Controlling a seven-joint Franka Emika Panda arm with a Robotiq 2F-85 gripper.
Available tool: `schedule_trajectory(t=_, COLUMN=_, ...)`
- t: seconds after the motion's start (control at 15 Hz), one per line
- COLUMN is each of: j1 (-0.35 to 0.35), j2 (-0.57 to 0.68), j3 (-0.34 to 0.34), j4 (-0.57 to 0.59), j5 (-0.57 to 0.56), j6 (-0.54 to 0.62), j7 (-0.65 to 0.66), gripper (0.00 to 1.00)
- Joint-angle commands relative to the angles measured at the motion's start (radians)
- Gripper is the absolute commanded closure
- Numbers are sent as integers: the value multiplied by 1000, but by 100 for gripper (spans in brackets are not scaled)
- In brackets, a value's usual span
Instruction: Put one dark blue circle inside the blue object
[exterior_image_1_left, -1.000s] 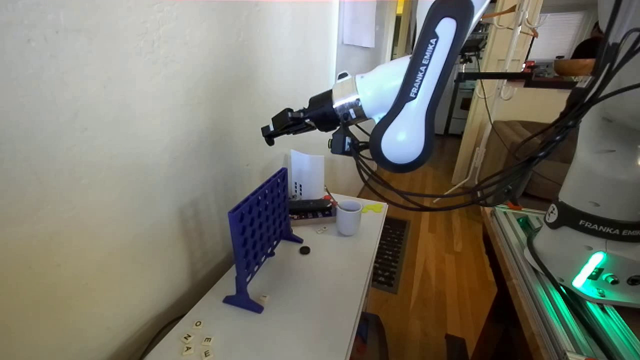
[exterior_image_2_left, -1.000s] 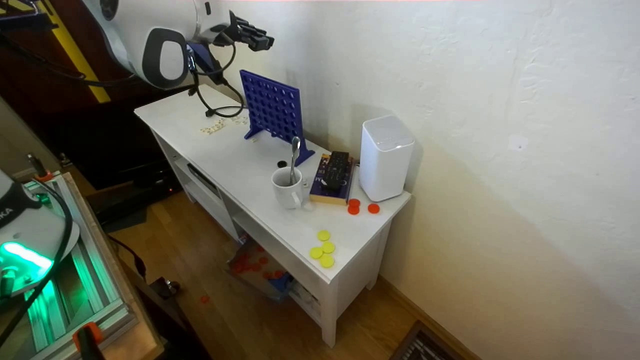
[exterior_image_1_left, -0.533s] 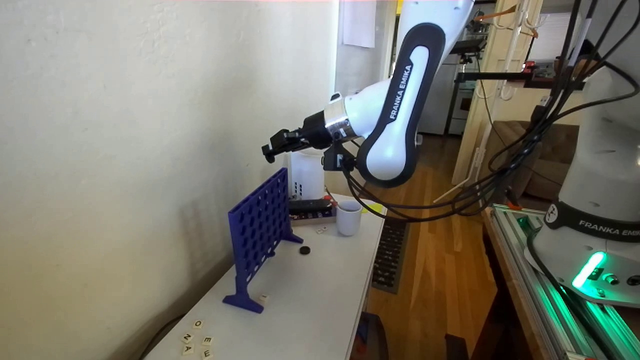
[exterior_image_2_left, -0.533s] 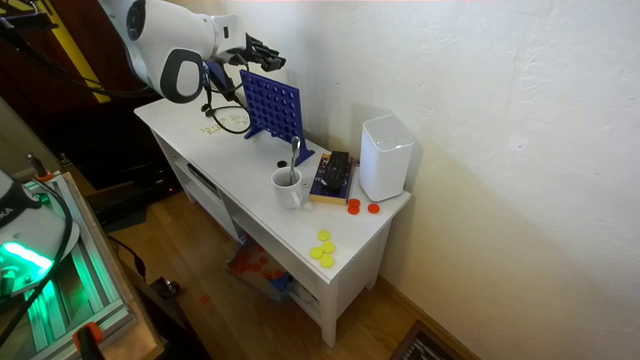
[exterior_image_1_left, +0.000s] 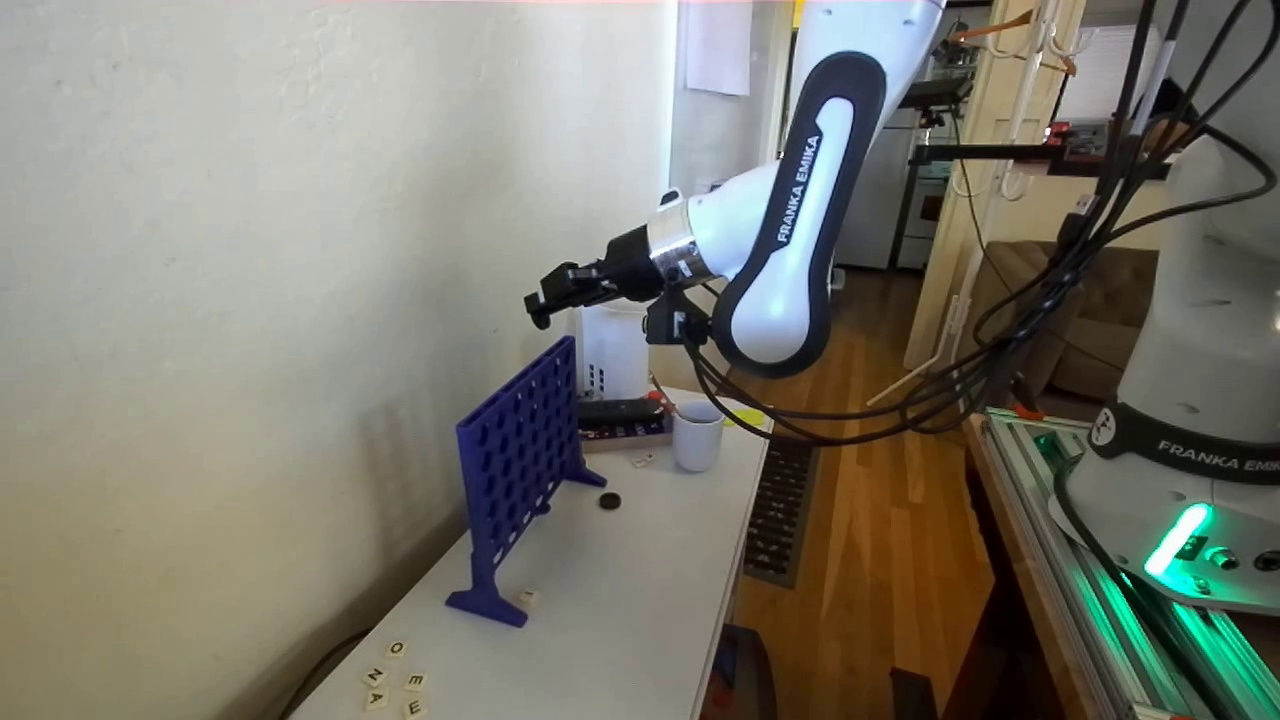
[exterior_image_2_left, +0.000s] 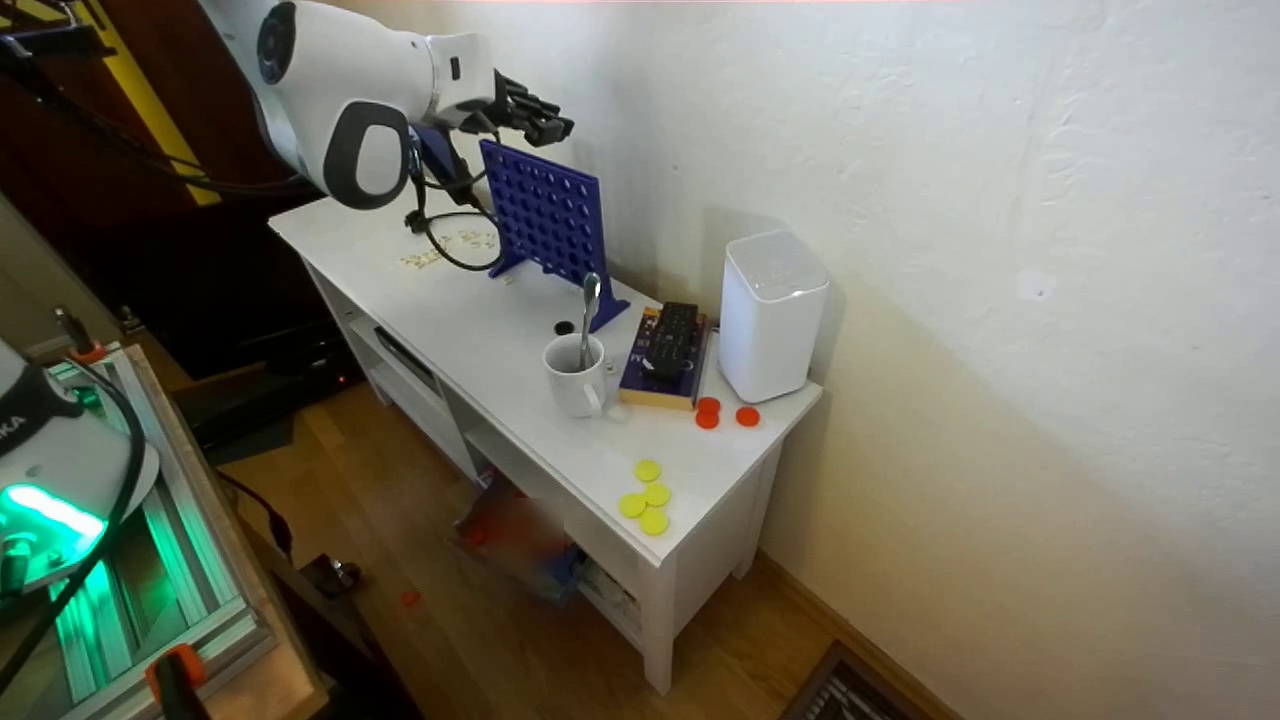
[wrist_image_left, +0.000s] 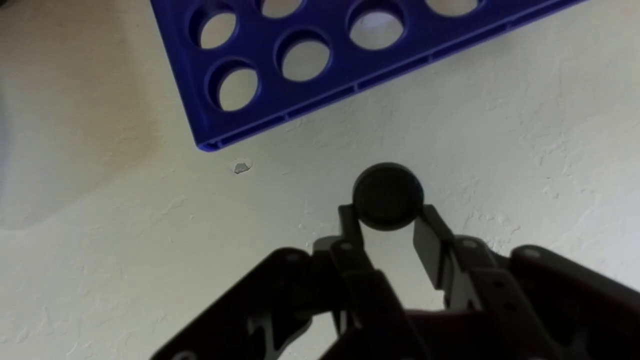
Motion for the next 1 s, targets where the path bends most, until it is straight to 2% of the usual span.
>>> schedule_trajectory(t=0.0, j1=-25, j2=28, j3=-3, j4=17, j5=-47, j6=24, j7=32, gripper=92)
schedule_trajectory(t=0.2, j1=-57, j2=54, j3=2, j4=21, j5=-131, j6=48, j7=52, gripper=92)
schedule_trajectory(t=0.47, j1=-105, j2=114, j3=-3, j4=38, j5=-276, j6=145, j7=50, gripper=92)
schedule_trajectory(t=0.53, j1=-112, j2=128, j3=-4, j4=45, j5=-284, j6=174, j7=52, gripper=92)
schedule_trajectory(t=0.6, j1=-171, j2=108, j3=50, j4=90, j5=-299, j6=114, j7=47, gripper=92)
schedule_trajectory(t=0.73, j1=-210, j2=127, j3=84, j4=121, j5=-309, j6=113, j7=43, gripper=92)
schedule_trajectory(t=0.8, j1=-161, j2=150, j3=28, j4=109, j5=-310, j6=173, j7=63, gripper=92)
schedule_trajectory(t=0.87, j1=-212, j2=150, j3=77, j4=127, j5=-314, j6=151, j7=40, gripper=92)
schedule_trajectory(t=0.93, j1=-231, j2=150, j3=92, j4=141, j5=-315, j6=130, j7=34, gripper=92)
